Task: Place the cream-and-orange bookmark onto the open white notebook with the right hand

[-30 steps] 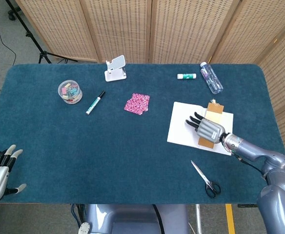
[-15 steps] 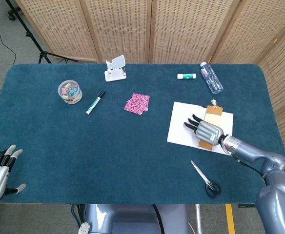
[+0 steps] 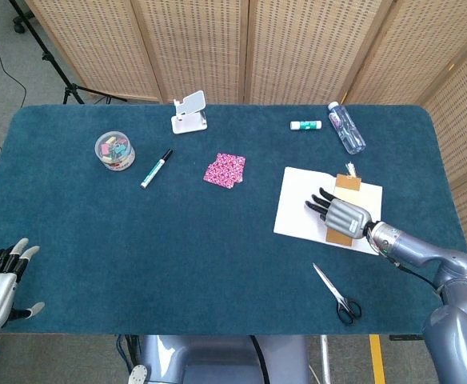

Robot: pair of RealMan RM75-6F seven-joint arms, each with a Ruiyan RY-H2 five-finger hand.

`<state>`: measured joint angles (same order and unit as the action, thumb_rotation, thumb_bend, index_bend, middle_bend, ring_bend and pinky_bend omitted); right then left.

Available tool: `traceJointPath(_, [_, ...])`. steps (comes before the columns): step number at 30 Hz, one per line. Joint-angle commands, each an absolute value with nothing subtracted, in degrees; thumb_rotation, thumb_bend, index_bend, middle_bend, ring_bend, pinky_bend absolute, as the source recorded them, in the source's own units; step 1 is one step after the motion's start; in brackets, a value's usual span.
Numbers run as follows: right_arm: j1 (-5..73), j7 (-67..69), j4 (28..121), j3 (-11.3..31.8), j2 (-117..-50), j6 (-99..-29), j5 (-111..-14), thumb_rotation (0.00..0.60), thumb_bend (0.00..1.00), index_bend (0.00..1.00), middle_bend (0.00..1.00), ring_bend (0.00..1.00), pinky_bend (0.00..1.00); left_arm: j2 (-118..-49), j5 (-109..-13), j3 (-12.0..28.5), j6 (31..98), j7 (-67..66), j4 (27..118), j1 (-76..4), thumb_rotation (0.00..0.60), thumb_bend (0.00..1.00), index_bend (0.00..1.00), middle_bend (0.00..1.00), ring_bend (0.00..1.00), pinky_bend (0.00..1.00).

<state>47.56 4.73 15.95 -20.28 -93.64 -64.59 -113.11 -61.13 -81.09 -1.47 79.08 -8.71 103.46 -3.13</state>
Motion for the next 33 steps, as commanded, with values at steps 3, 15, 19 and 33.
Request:
traceJointPath(3, [47.39, 4.40, 16.50, -19.91, -93.17, -64.64, -112.54, 0.600, 0.00, 0.25, 0.00, 0.00, 0.10, -61.11, -81.19, -1.55, 79.17, -8.65, 103.45, -3.08, 0.600, 0.00, 0.00, 0.00, 0.00, 0.00])
traceJointPath(15, [46.26, 6.83, 20.93, -15.99, -89.55, -70.69, -108.61, 0.600, 0.00, 0.25, 0.00, 0.00, 0.08, -60.68, -81.44, -1.65, 79.28, -7.58, 103.39, -3.02, 0.600, 0.00, 0.00, 0.00, 0.00, 0.00])
traceJointPath(19, [44.83, 11.02, 24.86, -13.20, -87.14, -72.60, -105.24, 0.600, 0.06, 0.25, 0.00, 0.00, 0.07, -60.50, -81.82, -1.80, 79.39, -7.23, 103.38, -2.97, 0.600, 0.00, 0.00, 0.00, 0.00, 0.00])
traceJointPath(33, [37.40, 21.46, 61.44, -5.27, -71.80, -63.20, -87.98, 0.600, 0.79, 0.23, 0.00, 0.00, 0.07, -58.53, -84.55, -2.42, 81.29, -4.76, 104.90, -2.23, 0.600, 0.00, 0.00, 0.00, 0.00, 0.00])
